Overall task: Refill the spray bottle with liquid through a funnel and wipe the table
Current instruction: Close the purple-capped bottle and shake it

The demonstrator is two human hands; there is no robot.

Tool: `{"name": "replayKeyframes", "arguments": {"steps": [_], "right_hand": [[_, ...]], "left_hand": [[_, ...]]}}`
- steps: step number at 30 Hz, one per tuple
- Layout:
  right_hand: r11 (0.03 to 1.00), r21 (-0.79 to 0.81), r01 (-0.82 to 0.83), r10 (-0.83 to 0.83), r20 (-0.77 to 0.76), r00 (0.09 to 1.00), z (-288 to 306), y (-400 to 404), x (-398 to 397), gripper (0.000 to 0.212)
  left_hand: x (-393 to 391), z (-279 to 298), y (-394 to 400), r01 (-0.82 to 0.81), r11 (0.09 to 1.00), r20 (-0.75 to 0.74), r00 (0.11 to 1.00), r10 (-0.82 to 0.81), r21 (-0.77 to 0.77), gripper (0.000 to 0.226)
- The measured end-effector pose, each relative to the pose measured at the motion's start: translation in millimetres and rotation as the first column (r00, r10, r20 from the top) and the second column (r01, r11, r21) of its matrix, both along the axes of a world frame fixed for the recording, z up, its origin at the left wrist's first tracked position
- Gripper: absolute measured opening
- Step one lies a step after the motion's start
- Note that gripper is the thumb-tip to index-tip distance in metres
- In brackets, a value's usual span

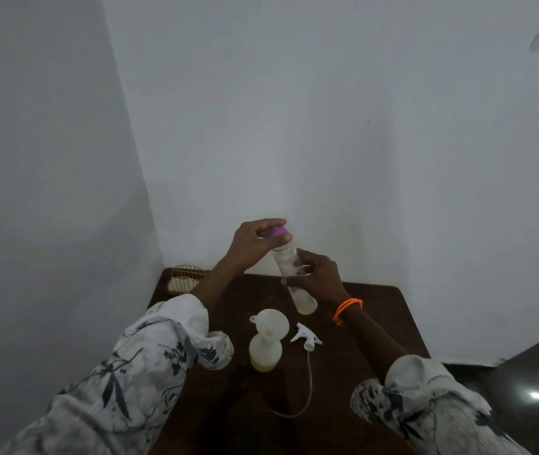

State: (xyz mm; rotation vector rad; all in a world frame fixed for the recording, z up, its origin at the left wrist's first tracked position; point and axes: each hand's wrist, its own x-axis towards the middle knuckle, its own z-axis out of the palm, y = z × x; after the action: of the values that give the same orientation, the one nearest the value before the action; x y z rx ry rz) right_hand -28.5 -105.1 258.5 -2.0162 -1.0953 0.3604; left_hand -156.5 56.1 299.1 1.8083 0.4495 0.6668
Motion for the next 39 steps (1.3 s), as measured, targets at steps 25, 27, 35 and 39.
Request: {"name": "replayKeyframes", "arguments": {"steps": [25, 27, 35, 39], "right_hand": [[0.997, 0.077, 0.03, -0.021, -0.118, 0.993, 25, 17, -5, 0.073], [0.996, 0.082, 0.026, -0.016, -0.121, 0.992, 25, 16, -5, 0.075], [0.99, 0.134, 0.037, -0.014, -0.17, 0.985, 37, 13, -12, 0.059], [0.988, 0.144, 0.055, -0.026, -0.197, 0.98, 37, 12, -10, 0.058]], "left_hand": [[-5, 13, 2, 0.011, 0.929, 0.214, 0.974, 0.074, -0.371, 0.025], [-4, 17, -2, 0.022, 0.925, 0.206, 0.977, 0.061, -0.381, 0.026], [9, 16, -1, -0.048, 0.913, 0.193, 0.972, 0.136, -0.406, 0.045], [12, 13, 0, -0.019, 0.905, 0.192, 0.975, 0.111, -0.424, 0.029]]}}
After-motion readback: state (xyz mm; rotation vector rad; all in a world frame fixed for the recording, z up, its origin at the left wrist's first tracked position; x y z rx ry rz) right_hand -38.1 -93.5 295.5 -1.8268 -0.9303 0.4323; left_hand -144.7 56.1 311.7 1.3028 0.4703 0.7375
